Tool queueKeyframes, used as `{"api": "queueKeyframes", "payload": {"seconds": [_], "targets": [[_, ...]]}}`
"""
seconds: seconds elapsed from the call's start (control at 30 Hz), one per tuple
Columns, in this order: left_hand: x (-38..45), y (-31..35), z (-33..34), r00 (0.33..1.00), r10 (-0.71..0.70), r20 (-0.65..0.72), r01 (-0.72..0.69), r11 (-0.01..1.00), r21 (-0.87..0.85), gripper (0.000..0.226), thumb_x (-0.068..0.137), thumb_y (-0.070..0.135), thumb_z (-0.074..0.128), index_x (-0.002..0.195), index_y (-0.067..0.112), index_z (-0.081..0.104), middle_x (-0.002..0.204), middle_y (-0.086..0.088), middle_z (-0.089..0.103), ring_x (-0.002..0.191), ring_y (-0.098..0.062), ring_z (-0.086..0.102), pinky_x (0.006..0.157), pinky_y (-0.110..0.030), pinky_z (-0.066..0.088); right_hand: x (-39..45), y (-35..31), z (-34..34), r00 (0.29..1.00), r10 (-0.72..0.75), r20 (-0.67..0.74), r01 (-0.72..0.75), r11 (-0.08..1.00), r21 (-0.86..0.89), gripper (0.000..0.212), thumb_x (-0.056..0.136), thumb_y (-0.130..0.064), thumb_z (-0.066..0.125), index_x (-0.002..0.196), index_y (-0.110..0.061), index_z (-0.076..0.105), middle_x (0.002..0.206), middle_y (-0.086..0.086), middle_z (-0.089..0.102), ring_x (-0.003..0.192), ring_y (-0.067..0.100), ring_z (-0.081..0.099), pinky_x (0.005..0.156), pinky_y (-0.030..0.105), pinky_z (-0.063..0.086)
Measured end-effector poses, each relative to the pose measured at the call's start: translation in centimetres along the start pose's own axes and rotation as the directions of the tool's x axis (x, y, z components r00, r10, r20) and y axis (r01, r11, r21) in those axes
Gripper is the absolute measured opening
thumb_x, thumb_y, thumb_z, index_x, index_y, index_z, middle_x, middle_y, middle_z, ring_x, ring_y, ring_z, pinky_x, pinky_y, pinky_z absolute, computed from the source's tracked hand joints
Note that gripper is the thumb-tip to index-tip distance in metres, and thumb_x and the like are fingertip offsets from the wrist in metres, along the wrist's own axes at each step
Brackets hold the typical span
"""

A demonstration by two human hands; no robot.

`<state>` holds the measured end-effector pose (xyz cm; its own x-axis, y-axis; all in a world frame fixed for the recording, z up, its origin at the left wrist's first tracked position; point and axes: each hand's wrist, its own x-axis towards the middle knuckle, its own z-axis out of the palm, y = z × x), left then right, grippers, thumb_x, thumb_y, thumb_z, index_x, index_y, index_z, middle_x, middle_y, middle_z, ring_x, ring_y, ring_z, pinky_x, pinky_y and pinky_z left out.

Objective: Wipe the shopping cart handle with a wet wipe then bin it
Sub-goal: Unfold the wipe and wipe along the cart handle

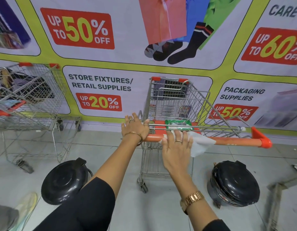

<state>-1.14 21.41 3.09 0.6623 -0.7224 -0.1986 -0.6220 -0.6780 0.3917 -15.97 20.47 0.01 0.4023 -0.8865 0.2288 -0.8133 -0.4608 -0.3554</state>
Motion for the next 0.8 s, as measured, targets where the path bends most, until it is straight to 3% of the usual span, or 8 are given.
{"api": "queueKeyframes", "payload": {"seconds": [0.1, 0.23, 0.33, 0.43, 0.5, 0.57, 0.67, 0.8], "targets": [[-0.1, 0.0, 0.1, 1.0, -0.003, 0.012, 0.003, 1.0, -0.01, 0.069, 0.096, 0.048, 0.02, 0.148, 0.009, 0.0, 0.158, -0.01, 0.009, 0.146, -0.025, -0.002, 0.118, -0.045, 0.005, 0.1, 2.8, -1.0, 0.998, -0.062, 0.002, 0.062, 0.996, -0.07, 0.042, 0.093, -0.038, 0.03, 0.127, -0.019, 0.047, 0.135, 0.008, 0.049, 0.132, 0.032, 0.031, 0.112, 0.046, 0.016], [0.0, -0.1, 0.2, 1.0, -0.004, 0.013, 0.005, 1.0, -0.022, 0.069, 0.096, 0.048, 0.021, 0.148, 0.009, -0.001, 0.158, -0.01, 0.01, 0.146, -0.024, -0.002, 0.118, -0.046, 0.006, 0.7, 9.2, -3.6, 0.995, 0.079, -0.061, -0.085, 0.99, -0.108, 0.053, 0.09, -0.042, 0.014, 0.121, -0.015, 0.047, 0.13, 0.012, 0.051, 0.131, 0.034, 0.032, 0.107, 0.051, 0.029], [0.0, -0.1, 0.3, 1.0, 0.0, 0.022, 0.002, 0.998, -0.064, 0.068, 0.096, 0.047, 0.021, 0.148, 0.01, -0.001, 0.158, -0.012, 0.01, 0.146, -0.025, -0.001, 0.118, -0.045, 0.006, 0.8, 11.7, -5.1, 0.983, 0.144, -0.11, -0.152, 0.986, -0.067, 0.056, 0.09, -0.042, 0.014, 0.117, -0.011, 0.051, 0.131, 0.016, 0.052, 0.132, 0.037, 0.03, 0.108, 0.054, 0.027], [-0.1, -0.1, 0.4, 1.0, -0.008, 0.022, 0.01, 0.995, -0.1, 0.068, 0.096, 0.047, 0.023, 0.149, 0.01, -0.001, 0.158, -0.013, 0.011, 0.146, -0.026, -0.001, 0.118, -0.045, 0.007, 0.9, 9.4, -4.4, 0.973, 0.208, -0.1, -0.209, 0.978, 0.003, 0.047, 0.094, -0.036, 0.02, 0.114, -0.01, 0.054, 0.138, 0.016, 0.046, 0.138, 0.036, 0.02, 0.114, 0.054, 0.017], [-0.1, -0.2, 0.4, 1.0, -0.008, 0.022, 0.011, 0.995, -0.096, 0.069, 0.096, 0.047, 0.023, 0.149, 0.011, -0.001, 0.158, -0.013, 0.012, 0.146, -0.026, -0.001, 0.118, -0.045, 0.008, 0.9, 6.2, -2.8, 0.987, 0.154, -0.038, -0.155, 0.988, -0.014, 0.04, 0.096, -0.034, 0.025, 0.114, -0.015, 0.056, 0.142, 0.008, 0.045, 0.141, 0.029, 0.016, 0.115, 0.05, 0.003], [-0.1, -0.1, 0.3, 1.0, -0.004, 0.022, 0.006, 0.997, -0.075, 0.068, 0.096, 0.047, 0.023, 0.149, 0.011, -0.001, 0.158, -0.012, 0.012, 0.146, -0.027, 0.0, 0.118, -0.046, 0.009, 0.8, 3.1, -1.5, 0.999, 0.048, 0.004, -0.048, 0.999, -0.022, 0.04, 0.095, -0.035, 0.026, 0.115, -0.019, 0.057, 0.139, 0.002, 0.049, 0.14, 0.025, 0.022, 0.115, 0.046, 0.0], [-0.2, -0.3, 0.0, 1.0, 0.001, 0.012, 0.0, 1.0, -0.023, 0.067, 0.096, 0.046, 0.023, 0.149, 0.011, 0.001, 0.158, -0.012, 0.013, 0.146, -0.026, 0.0, 0.118, -0.047, 0.009, 0.9, 1.1, -1.3, 1.0, -0.019, 0.017, 0.019, 1.0, 0.013, 0.041, 0.095, -0.037, 0.026, 0.113, -0.022, 0.059, 0.133, 0.0, 0.056, 0.132, 0.022, 0.035, 0.115, 0.046, 0.007], [-0.5, -0.3, -0.1, 1.0, 0.001, 0.013, -0.001, 1.0, -0.006, 0.065, 0.097, 0.044, 0.022, 0.149, 0.011, 0.001, 0.158, -0.012, 0.012, 0.146, -0.025, -0.001, 0.118, -0.047, 0.008, 1.0, 4.4, -2.6, 1.0, -0.022, -0.02, 0.023, 1.0, 0.021, 0.039, 0.094, -0.034, 0.027, 0.113, -0.025, 0.06, 0.13, 0.001, 0.057, 0.125, 0.021, 0.041, 0.112, 0.043, 0.018]]}}
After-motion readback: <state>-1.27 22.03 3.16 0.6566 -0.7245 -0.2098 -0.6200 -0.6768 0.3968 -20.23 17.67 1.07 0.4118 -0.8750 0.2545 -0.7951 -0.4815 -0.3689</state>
